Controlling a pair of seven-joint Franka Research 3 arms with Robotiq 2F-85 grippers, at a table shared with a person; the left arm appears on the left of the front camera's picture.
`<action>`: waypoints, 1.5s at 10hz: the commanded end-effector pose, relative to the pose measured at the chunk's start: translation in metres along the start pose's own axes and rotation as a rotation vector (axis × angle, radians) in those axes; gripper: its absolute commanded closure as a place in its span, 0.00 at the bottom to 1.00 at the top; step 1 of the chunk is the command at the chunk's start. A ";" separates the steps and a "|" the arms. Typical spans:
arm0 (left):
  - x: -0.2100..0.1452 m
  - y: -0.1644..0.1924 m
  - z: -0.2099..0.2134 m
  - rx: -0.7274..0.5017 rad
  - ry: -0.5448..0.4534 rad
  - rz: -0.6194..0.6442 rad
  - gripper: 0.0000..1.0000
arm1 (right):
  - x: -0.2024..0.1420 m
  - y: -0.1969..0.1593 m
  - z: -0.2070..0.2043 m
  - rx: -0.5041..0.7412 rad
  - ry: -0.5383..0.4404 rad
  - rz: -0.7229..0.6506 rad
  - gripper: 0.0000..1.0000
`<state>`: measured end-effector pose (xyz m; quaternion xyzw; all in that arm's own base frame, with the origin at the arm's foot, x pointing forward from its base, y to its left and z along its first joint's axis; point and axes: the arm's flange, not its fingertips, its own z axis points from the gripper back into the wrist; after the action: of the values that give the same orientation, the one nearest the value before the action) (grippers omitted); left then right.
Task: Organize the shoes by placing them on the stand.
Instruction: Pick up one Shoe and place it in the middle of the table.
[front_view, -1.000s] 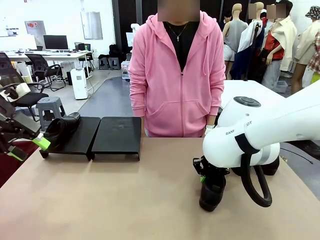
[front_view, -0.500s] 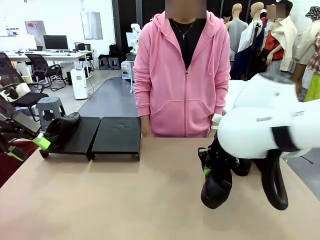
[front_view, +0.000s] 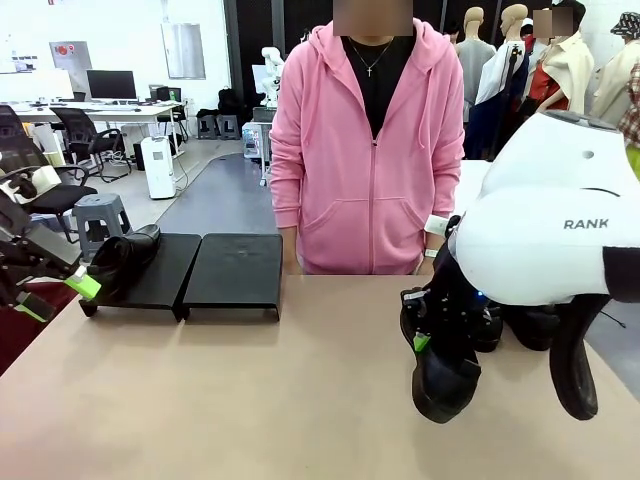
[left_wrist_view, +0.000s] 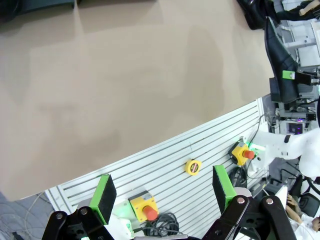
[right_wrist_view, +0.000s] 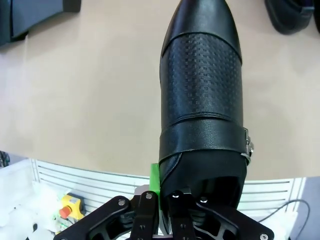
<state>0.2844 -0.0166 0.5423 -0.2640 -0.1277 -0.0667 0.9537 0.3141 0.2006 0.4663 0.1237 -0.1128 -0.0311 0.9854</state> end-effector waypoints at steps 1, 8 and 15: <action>-0.001 0.003 0.002 -0.008 0.002 -0.011 0.00 | -0.001 0.001 0.003 0.002 -0.003 0.004 1.00; -0.001 0.003 0.002 -0.008 0.002 -0.011 0.00 | 0.003 0.255 -0.131 -0.145 -0.100 0.339 1.00; -0.001 0.003 0.002 -0.008 0.002 -0.011 0.00 | 0.007 0.260 -0.184 -0.118 0.155 0.168 0.33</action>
<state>0.2843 -0.0164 0.5423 -0.2638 -0.1278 -0.0665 0.9538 0.3614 0.5018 0.3477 0.0502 -0.0491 0.0550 0.9960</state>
